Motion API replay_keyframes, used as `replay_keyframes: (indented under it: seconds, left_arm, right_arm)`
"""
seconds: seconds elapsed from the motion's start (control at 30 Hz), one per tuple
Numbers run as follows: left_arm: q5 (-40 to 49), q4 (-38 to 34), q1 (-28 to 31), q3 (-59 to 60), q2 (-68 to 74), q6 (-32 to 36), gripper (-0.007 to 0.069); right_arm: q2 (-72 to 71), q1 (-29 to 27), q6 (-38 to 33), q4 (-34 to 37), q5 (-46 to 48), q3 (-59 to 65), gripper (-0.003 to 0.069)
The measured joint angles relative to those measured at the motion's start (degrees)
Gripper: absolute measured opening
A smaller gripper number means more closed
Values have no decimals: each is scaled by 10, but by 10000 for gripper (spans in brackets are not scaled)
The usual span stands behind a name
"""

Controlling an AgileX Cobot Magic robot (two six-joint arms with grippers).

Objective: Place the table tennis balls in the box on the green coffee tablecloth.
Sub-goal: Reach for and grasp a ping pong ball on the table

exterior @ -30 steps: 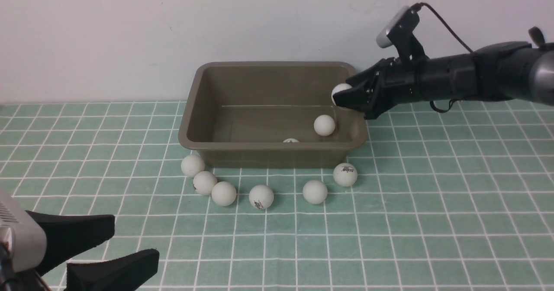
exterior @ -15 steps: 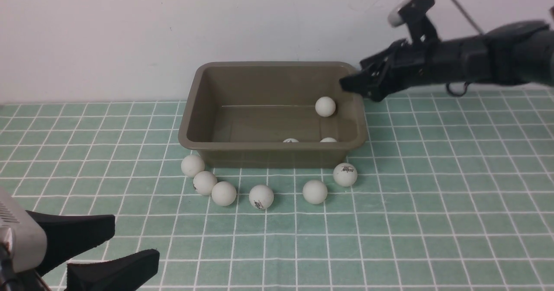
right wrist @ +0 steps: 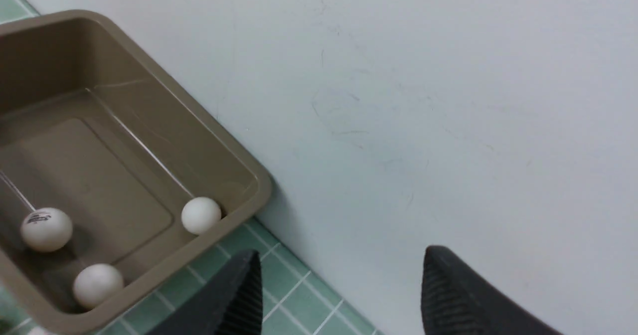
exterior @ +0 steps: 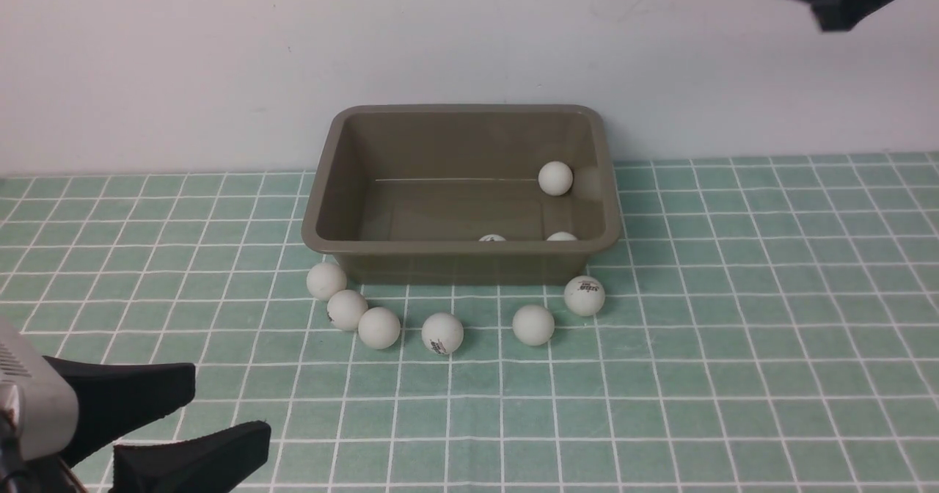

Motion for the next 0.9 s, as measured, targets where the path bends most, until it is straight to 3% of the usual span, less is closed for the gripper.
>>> replay_keyframes:
  seconds: [0.1, 0.27, 0.43, 0.57, 0.7, 0.9]
  left_arm:
    - [0, 0, 0, 0, 0, 1, 532]
    - [0, 0, 0, 0, 0, 2, 532]
    - [0, 0, 0, 0, 0, 2, 532]
    - [0, 0, 0, 0, 0, 2, 532]
    - [1, 0, 0, 0, 0, 2, 532]
    - [1, 0, 0, 0, 0, 1, 532]
  right_arm:
    - [-43, 0, 84, -31, 18, 39, 399]
    - [-100, 9, 129, -21, 13, 181, 399]
    - [-106, 85, 104, 68, -86, 367, 399]
    - [-62, 143, 86, 141, -180, 431, 400]
    - [15, 174, 32, 206, -236, 420, 414]
    - [117, 178, -38, 289, -228, 355, 445]
